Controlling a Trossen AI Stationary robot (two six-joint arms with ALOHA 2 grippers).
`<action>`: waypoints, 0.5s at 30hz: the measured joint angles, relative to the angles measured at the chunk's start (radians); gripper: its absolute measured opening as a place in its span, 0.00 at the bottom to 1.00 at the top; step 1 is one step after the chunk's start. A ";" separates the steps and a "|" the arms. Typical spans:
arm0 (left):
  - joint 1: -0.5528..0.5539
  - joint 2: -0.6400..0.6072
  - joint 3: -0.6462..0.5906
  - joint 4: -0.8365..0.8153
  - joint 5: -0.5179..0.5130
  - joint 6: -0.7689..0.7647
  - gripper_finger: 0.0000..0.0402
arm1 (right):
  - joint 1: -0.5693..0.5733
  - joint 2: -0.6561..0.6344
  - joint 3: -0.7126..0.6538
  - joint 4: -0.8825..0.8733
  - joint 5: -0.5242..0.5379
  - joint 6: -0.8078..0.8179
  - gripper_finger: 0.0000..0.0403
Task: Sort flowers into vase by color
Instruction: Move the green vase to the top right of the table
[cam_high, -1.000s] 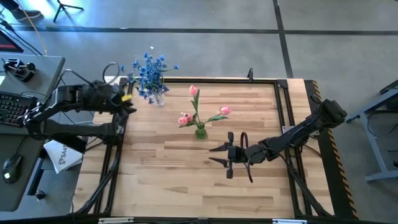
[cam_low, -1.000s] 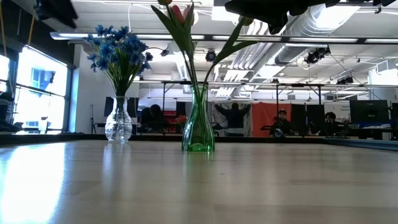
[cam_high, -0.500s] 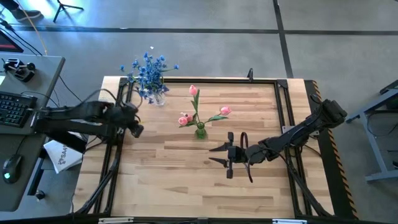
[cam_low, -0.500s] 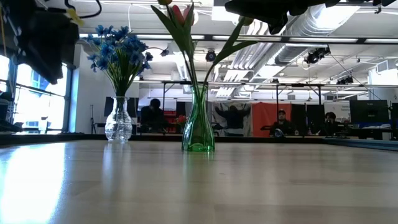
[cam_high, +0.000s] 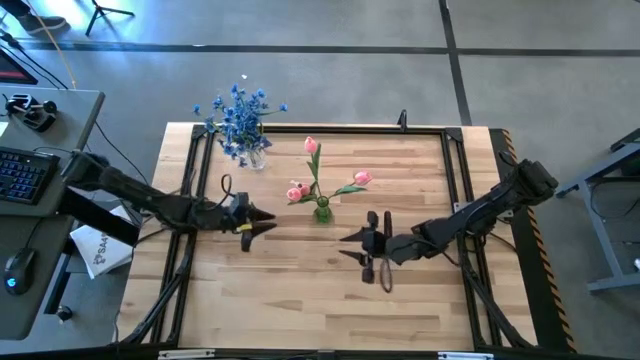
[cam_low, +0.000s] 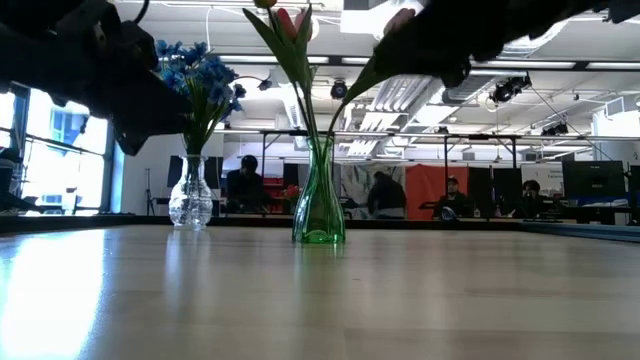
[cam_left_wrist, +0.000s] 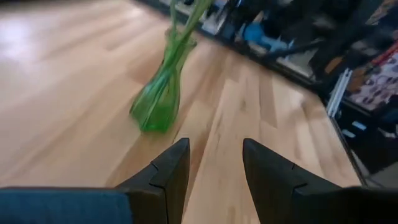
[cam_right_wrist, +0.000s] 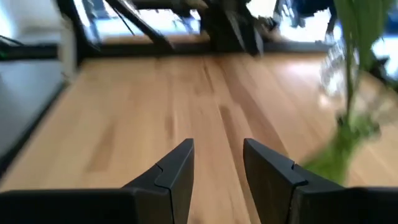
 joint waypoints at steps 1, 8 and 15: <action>-0.012 0.034 -0.020 0.082 -0.021 0.024 0.34 | -0.010 0.000 0.000 -0.036 0.001 0.029 0.33; -0.041 0.278 -0.005 0.247 -0.159 0.055 0.34 | -0.126 0.064 -0.001 -0.094 0.043 0.071 0.38; -0.041 0.485 0.056 0.321 -0.184 0.055 0.34 | -0.247 0.235 -0.002 0.079 0.049 0.004 0.57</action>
